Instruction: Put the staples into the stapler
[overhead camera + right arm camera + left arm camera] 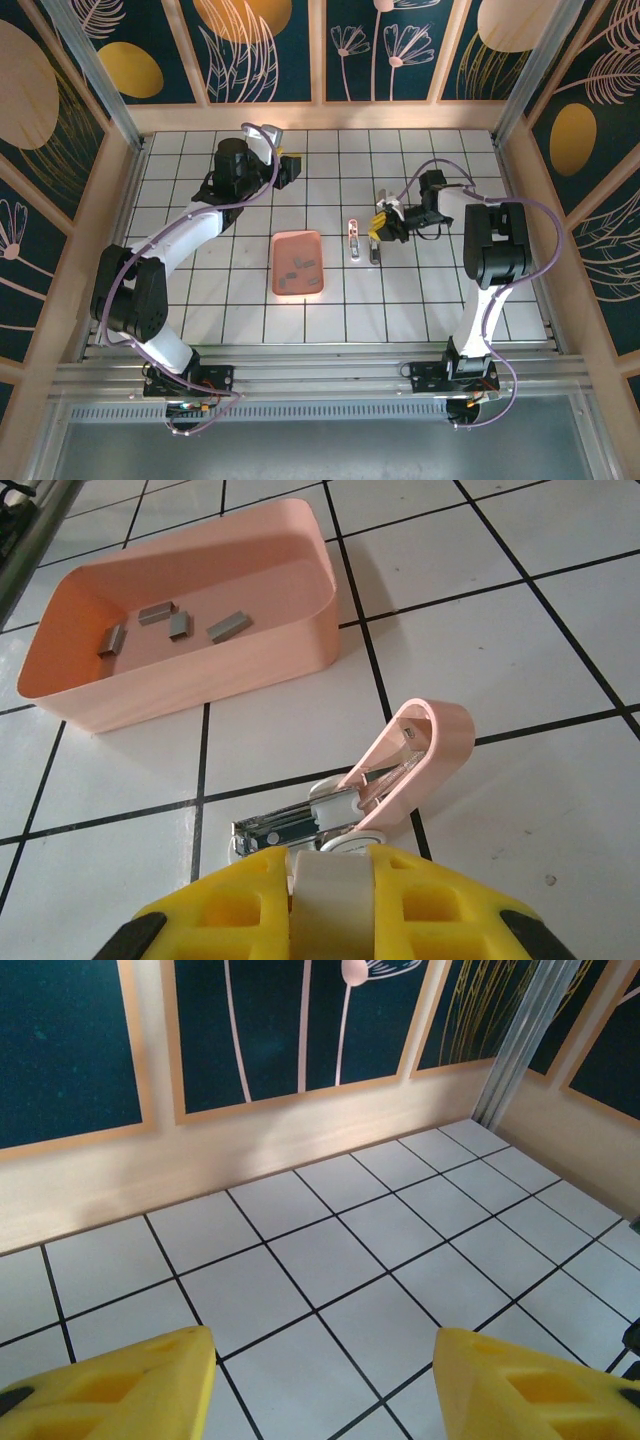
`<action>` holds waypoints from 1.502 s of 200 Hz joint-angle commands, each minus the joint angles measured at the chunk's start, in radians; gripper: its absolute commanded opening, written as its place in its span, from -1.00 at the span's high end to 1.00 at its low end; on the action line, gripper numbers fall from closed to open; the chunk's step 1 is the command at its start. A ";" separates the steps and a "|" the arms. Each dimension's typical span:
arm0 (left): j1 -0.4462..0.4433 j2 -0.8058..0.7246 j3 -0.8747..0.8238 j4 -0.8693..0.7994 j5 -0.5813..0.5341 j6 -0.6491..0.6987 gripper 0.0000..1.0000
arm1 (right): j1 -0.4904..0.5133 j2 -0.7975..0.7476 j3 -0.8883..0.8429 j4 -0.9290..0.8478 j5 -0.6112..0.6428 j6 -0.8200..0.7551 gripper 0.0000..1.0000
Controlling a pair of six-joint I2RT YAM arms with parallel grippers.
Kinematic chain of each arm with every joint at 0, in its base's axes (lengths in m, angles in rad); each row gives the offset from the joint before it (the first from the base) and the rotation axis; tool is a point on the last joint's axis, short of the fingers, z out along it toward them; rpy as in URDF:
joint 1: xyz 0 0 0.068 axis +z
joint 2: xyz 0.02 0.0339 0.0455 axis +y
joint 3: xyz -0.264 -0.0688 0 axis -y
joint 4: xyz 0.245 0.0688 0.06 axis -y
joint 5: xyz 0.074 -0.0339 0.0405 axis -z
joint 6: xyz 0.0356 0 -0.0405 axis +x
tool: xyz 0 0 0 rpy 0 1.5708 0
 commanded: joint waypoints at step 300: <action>-0.012 0.086 0.037 0.072 -0.042 -0.085 -0.23 | -0.044 -0.253 -0.067 0.346 0.145 0.548 0.00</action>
